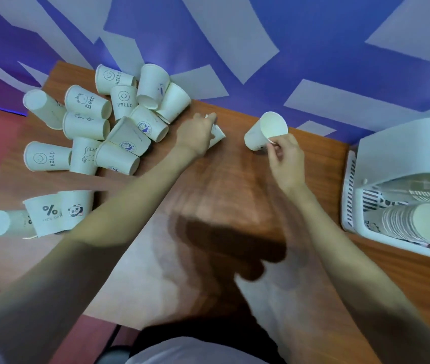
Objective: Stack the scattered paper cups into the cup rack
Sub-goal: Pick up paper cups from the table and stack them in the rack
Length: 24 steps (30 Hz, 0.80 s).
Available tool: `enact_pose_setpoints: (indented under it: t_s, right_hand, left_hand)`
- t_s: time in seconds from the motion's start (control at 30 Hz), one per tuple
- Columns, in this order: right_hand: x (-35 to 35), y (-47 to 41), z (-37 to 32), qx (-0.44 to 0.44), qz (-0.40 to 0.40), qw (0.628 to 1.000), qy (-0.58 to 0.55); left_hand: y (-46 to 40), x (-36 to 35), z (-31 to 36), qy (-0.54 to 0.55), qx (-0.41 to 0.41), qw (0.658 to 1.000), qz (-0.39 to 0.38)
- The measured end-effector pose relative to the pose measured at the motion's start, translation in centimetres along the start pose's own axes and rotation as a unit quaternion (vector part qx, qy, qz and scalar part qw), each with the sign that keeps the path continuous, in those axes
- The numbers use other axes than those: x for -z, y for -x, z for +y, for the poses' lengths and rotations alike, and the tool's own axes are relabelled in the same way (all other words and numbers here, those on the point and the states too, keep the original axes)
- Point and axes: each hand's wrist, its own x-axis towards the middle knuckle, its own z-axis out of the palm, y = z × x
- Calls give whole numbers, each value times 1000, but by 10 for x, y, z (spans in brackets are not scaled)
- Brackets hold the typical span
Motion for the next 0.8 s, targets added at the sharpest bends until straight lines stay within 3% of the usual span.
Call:
enact_pose_setpoints:
  t_s: [0.1,0.33,0.47,0.6,0.7,0.8]
  right_hand:
    - [42,47,10,22,14,1000,7]
    - [133,146,48,24,62,997,31]
    - [182,194,79,-2,143,989,37]
    - [230,220,104,-15,244,969,42]
    - [263,221,116,-24,310,949,56]
    - [288,209,126,-28,354,932,79]
  left_hand:
    - [45,-7,28,67,2,998,9]
    - [132,-25,124,193,-91,977,28]
    - [159,-28,194,240,-182,953,27]
    - [169,-14,257,271,-257,923,93]
    - [163,1,302,299,-293,897,140]
    - [153,7,337,283,-311,896,141]
